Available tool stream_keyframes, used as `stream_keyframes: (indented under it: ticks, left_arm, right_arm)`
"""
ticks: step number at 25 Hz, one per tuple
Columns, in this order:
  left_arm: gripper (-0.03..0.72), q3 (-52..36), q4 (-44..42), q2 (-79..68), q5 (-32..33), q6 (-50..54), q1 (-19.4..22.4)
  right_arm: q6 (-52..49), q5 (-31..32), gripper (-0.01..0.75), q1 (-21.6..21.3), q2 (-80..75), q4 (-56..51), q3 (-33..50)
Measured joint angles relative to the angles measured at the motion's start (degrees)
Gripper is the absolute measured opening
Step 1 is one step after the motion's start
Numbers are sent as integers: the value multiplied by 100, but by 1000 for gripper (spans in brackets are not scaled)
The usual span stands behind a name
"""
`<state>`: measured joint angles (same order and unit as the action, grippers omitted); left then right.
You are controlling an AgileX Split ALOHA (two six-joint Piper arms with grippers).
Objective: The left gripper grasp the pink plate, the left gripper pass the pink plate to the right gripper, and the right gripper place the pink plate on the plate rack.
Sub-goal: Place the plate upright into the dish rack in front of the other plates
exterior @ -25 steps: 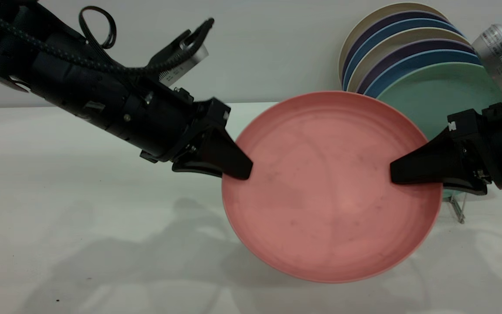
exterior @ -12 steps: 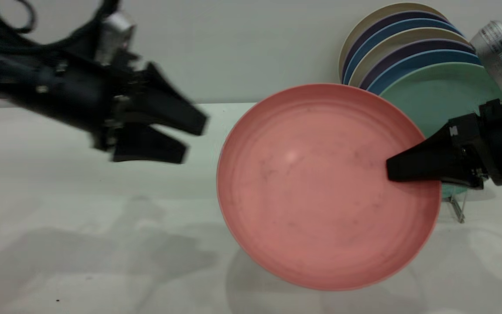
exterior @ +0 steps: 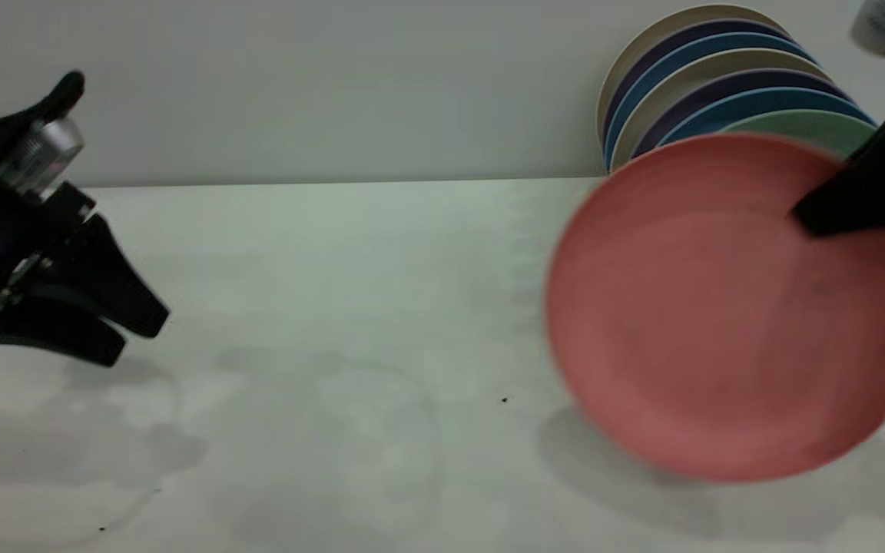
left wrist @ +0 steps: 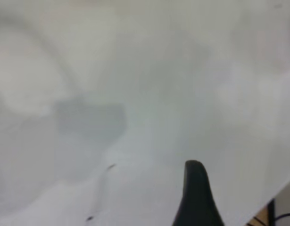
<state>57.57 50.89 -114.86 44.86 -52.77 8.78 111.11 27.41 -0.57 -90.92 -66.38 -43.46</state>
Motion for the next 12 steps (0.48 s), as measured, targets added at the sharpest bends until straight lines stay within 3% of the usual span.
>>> stream_keyframes:
  ticks: [6, 12]
  left_arm:
    - [543, 0, -83, 0, -174, 30, 4]
    - [543, 0, -83, 7, -265, 23, 4]
  right_arm:
    - [-601, 329, 53, 0, 370, 2049, -670]
    - [-508, 133, 53, 0, 372, 2676, -1345]
